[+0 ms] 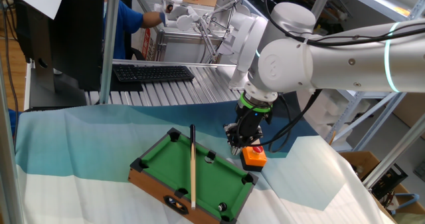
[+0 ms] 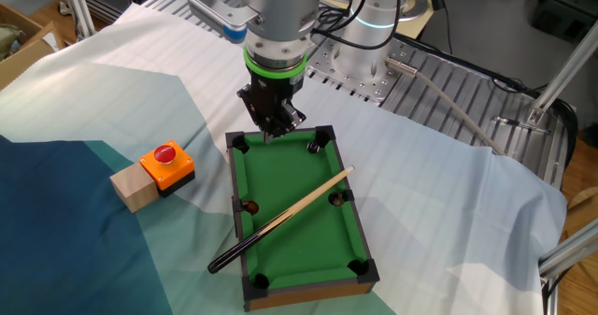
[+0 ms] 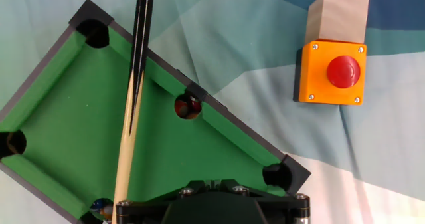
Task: Hit the pool ball
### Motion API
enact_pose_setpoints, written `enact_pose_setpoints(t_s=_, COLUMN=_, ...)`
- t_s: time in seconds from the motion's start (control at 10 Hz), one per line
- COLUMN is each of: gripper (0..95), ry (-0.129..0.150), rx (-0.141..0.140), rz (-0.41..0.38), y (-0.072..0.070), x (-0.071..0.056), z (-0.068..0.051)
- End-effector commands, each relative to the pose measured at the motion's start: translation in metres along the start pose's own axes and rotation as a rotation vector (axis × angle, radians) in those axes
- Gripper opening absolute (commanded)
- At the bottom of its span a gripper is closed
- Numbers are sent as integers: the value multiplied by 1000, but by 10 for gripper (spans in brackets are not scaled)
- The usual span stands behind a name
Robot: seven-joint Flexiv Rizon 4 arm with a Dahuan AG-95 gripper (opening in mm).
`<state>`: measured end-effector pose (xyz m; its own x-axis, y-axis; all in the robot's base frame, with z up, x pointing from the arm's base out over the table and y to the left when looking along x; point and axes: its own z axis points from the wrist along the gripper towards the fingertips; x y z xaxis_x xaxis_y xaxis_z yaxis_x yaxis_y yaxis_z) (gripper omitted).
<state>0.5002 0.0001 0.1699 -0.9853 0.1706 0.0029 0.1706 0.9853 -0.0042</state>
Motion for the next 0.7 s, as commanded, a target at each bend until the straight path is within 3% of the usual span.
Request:
enact_pose_setpoints(t_s=0.1, gripper=0, ry=0, rx=-1, rz=1, y=0, x=0, z=0)
enact_pose_setpoints(t_s=0.2, gripper=0, ry=18, rx=0, rz=8, y=-5, x=31, z=15)
enact_pose_setpoints(t_s=0.7, gripper=0, ry=44, rx=-3, rz=16, y=-4, x=35, z=15)
